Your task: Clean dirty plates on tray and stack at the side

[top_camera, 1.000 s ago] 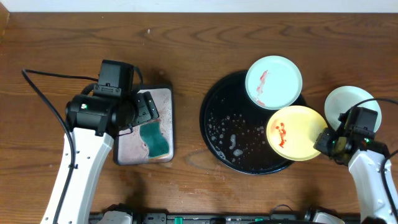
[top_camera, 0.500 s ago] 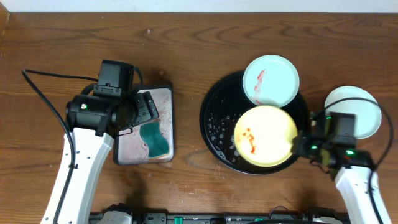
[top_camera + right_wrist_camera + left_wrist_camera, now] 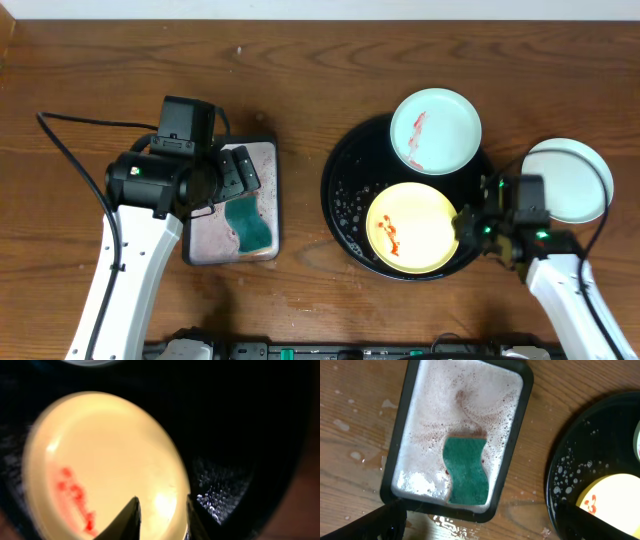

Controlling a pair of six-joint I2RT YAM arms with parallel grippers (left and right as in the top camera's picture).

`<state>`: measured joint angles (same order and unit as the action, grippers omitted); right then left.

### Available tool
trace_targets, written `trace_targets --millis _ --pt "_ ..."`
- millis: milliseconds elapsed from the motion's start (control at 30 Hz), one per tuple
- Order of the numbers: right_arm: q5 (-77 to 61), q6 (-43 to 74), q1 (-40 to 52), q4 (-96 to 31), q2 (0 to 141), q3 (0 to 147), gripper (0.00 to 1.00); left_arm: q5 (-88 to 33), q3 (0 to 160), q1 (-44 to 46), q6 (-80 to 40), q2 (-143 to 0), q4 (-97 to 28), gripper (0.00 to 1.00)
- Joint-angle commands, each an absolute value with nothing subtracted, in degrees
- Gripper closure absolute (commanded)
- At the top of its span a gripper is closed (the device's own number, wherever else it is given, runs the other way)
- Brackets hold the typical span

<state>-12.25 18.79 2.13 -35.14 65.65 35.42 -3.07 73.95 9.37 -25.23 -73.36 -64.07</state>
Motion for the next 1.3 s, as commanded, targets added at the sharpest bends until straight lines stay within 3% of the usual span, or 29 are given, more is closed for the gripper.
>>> trace_targets --millis 0,133,233,433,467,500,633,867,1100,1167,1200,1267 --pt "-12.5 6.8 2.7 -40.7 61.6 44.2 0.69 -3.5 74.3 9.1 -24.7 -73.7 -64.1 0.05" --pt "-12.6 5.1 2.7 -45.3 58.8 50.1 0.67 -3.6 74.0 9.1 -24.7 -74.0 -63.4 0.07" --pt "-13.2 5.8 2.7 -45.6 57.5 50.2 0.66 -3.3 71.5 9.2 -26.1 -74.9 -63.1 0.19" --pt "-13.6 6.8 2.7 -48.7 57.7 50.2 0.66 -3.2 56.9 9.2 -32.4 -80.4 -53.1 0.30" --pt "-13.6 6.8 2.7 -49.2 57.7 50.1 0.66 -5.8 53.8 9.2 -33.3 -82.9 -49.6 0.41" --pt "-13.6 6.8 2.7 -49.3 57.7 50.1 0.66 -7.4 52.8 9.2 -33.3 -84.1 -47.9 0.45" --pt "-13.6 6.8 2.7 -49.5 57.7 50.1 0.66 -8.3 50.7 9.2 -33.3 -90.0 -42.7 0.50" --pt "-13.6 6.8 2.7 -49.6 57.7 50.1 0.67 -8.3 50.9 9.1 -32.1 -95.9 -39.2 0.93" --pt "-13.6 6.8 2.7 -49.6 57.7 50.1 0.68 -8.4 59.3 8.4 -25.3 -92.5 -45.8 0.92" --pt "-13.6 6.8 2.7 -49.6 57.7 50.1 0.68 -8.4 61.4 8.4 -25.3 -91.0 -48.1 0.75" --pt "-13.6 6.8 2.7 -49.6 57.7 50.1 0.68 -8.4 61.6 8.5 -25.3 -90.0 -48.7 0.57" --pt "-13.6 6.8 2.7 -49.6 57.7 50.1 0.68 -8.4 61.2 8.5 -25.3 -89.4 -49.1 0.50"
